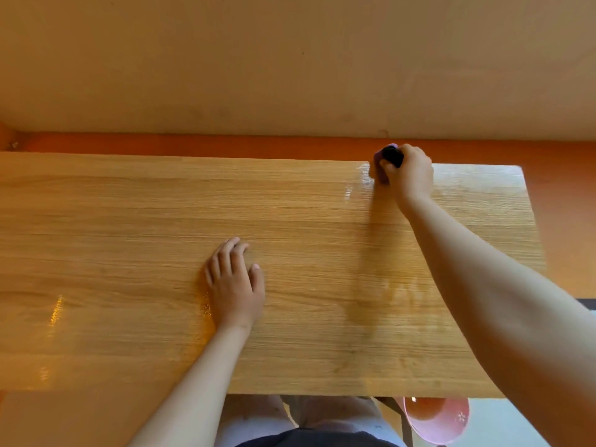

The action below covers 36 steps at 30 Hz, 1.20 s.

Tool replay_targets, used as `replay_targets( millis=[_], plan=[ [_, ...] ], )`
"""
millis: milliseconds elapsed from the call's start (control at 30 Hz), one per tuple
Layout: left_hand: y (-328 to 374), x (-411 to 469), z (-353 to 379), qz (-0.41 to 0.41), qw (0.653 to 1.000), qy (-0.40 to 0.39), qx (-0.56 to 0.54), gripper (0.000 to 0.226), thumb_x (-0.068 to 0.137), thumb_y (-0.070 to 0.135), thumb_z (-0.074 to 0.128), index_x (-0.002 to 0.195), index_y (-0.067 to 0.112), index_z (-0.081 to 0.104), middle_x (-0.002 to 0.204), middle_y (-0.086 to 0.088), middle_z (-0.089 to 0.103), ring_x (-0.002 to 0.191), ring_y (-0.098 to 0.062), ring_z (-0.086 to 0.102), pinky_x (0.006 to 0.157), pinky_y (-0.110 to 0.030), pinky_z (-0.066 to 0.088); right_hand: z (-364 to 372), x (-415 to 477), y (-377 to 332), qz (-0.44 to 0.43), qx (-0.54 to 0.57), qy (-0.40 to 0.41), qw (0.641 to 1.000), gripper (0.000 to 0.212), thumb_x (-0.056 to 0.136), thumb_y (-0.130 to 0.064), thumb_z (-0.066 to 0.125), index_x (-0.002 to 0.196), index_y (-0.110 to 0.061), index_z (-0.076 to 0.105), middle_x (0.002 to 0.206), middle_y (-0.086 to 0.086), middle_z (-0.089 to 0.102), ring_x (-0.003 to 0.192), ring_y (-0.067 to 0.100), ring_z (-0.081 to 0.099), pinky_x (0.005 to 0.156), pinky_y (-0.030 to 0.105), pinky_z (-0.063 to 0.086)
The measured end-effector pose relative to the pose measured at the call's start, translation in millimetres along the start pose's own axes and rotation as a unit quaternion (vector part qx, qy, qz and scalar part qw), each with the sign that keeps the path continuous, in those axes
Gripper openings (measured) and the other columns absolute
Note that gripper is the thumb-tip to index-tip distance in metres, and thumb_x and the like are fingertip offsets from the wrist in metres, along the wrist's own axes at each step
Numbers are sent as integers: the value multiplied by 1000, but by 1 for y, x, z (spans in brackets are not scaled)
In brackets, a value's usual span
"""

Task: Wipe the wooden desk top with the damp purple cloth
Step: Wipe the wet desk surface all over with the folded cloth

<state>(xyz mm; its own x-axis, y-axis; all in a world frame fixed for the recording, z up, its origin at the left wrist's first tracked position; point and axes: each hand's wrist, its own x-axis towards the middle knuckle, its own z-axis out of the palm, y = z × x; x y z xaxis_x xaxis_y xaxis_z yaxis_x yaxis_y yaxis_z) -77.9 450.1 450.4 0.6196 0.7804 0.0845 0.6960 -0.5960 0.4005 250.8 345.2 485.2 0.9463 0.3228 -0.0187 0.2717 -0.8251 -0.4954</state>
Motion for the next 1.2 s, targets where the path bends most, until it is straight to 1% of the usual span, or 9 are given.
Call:
replay_targets(
  millis=[100,300,400,533,633,767,867,1000,1200],
  plan=[
    [0,1,1,-2,1000,5,0,37,84,26,46,116,11,57,132,-6,53,123,-28,44,102,-44,29,-3,9,4,-36,-14,-14,999,22,87,-24,62,102,-8,63,104,11,61,97,30,56,71,33,39],
    [-1,0,0,-2,1000,4,6,36,84,26,46,116,11,57,132,-6,53,122,-27,44,102,-42,28,-5,-1,-9,-209,-63,-88,972,21,82,-21,67,95,-5,65,95,11,63,90,30,57,70,31,38],
    [-1,0,0,-1,1000,6,6,36,85,27,46,116,11,56,132,-5,53,122,-28,43,102,-42,28,-11,-44,0,-272,-47,-143,951,20,81,-20,70,97,-8,66,93,9,64,86,27,58,71,33,44],
    [0,0,0,-1,1000,5,3,36,84,27,47,116,11,56,132,-6,52,123,-28,43,102,-43,28,-21,-120,25,-353,-29,-200,914,19,77,-14,75,93,-10,66,85,5,63,78,24,59,64,35,51],
    [0,-1,-2,0,1000,0,4,36,85,26,47,117,11,56,133,-6,52,124,-28,42,103,-44,29,-26,-151,37,-385,-28,-250,888,17,80,-17,73,94,-13,66,86,0,63,80,19,58,65,31,52],
    [0,1,-1,-3,1000,-4,3,37,86,28,45,117,12,55,134,-5,51,125,-28,42,104,-44,29,-26,-126,28,-391,-40,-245,886,14,79,-17,72,90,-10,66,82,3,62,72,14,52,61,33,52],
    [0,1,0,-7,1000,-6,7,37,86,28,45,118,12,54,134,-5,50,125,-27,42,104,-44,29,-16,-76,11,-329,-57,-167,928,18,83,-19,69,96,-7,66,89,8,64,78,21,57,69,39,53],
    [-2,1,0,-1,1000,-4,11,36,86,27,46,118,12,54,134,-5,50,124,-28,42,103,-45,30,-2,-36,-7,-262,-61,-109,957,23,84,-24,68,102,-9,66,95,10,64,86,27,60,73,34,48],
    [-3,-1,0,8,999,-14,27,37,86,26,47,118,10,53,135,-6,49,124,-31,43,102,-47,31,-14,-127,9,-277,-27,-164,946,19,77,-15,74,95,-9,68,87,6,63,78,23,59,67,32,49]
  ],
)
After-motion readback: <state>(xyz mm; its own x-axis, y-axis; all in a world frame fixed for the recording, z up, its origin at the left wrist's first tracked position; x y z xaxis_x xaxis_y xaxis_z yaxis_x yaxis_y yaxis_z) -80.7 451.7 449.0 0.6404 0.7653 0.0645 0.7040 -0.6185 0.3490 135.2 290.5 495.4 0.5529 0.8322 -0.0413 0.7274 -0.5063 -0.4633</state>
